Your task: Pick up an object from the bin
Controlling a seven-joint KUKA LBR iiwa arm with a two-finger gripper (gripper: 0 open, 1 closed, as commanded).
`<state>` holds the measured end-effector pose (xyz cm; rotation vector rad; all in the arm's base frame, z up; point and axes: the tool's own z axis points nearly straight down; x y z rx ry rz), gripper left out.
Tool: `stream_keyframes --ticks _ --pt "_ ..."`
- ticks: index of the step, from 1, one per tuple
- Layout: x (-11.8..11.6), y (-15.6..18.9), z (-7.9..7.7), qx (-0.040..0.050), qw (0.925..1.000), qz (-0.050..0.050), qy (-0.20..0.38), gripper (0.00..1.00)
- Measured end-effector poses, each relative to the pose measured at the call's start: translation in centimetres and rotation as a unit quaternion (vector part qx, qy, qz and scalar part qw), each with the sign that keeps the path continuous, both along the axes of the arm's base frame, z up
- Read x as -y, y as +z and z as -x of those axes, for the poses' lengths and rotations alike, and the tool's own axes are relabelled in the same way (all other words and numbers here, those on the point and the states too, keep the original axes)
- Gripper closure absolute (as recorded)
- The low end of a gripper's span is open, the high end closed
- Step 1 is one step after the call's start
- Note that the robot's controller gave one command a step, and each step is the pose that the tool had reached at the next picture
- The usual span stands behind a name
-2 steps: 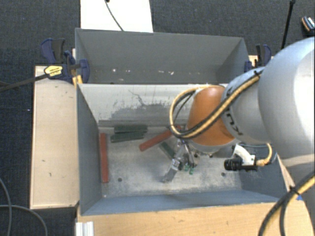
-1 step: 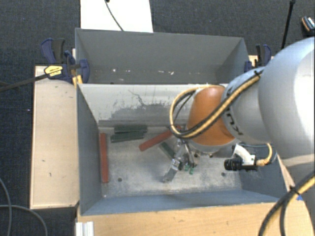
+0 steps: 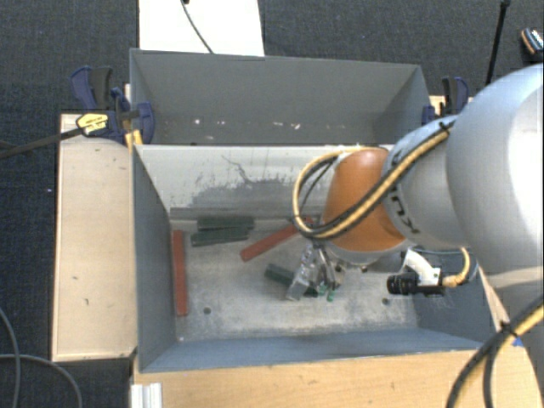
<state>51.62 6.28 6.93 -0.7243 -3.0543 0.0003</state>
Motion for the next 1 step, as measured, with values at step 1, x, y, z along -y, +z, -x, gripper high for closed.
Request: stream_keyframes --ticks 1 --pt "0.00 11.94 -0.22 0.0058 1.0000 0.000 0.003 1.00"
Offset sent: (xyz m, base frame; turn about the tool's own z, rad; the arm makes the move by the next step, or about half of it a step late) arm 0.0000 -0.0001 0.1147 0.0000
